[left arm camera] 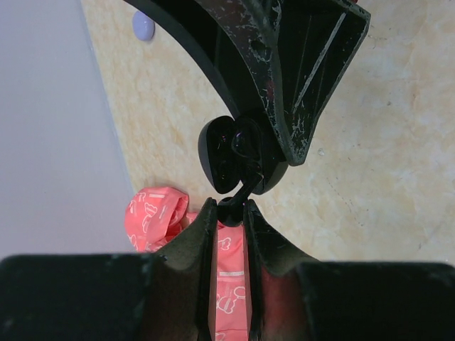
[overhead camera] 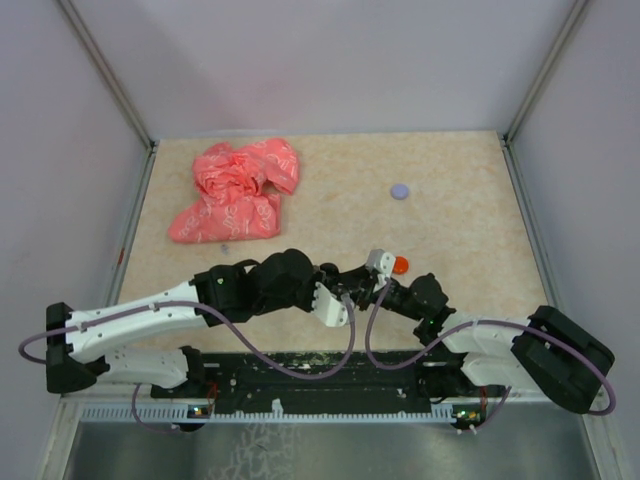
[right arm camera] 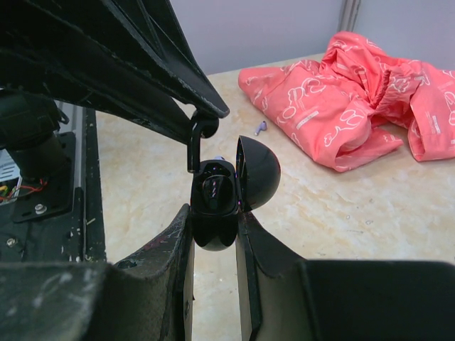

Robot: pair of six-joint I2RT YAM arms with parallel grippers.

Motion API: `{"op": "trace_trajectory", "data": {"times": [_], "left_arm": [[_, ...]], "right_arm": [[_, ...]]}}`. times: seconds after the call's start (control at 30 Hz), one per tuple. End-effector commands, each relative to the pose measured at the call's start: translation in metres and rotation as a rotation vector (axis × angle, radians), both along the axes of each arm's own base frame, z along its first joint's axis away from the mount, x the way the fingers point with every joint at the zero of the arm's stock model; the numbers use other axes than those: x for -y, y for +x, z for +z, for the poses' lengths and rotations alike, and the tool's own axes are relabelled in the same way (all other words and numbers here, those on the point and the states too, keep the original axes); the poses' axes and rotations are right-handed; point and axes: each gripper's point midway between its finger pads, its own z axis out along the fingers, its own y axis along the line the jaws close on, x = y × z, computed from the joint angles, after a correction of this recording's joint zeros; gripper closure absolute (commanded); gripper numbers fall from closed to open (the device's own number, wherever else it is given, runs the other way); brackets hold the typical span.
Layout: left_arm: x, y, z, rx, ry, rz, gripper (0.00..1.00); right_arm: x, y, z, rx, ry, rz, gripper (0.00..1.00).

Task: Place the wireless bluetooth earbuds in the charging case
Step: Place the earbud in the charging case.

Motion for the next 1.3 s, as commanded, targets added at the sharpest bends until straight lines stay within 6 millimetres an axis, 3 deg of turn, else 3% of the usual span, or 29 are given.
{"op": "trace_trajectory", "data": {"times": [0.0,0.6,0.77,1.27], "left_arm": [[0.001,0.004,0.000,0.054,0.034,-0.010,1.00],[0.010,-0.006,-0.010,0.068,0.107,-0.069,0.99],[0.010,-0.012,-0.015,0.056,0.141,-0.095,0.93],[0.015,-0.022,-0.016,0.047,0.165,-0.145,0.62]], "right_arm": [[-0.005,0.002,0.036,0.070,0.091,0.015,1.00],[-0.003,0.001,0.038,0.077,0.099,0.017,1.00],[-0.003,0.000,0.039,0.080,0.103,0.017,1.00],[-0.002,-0.001,0.040,0.079,0.110,0.020,1.00]]}}
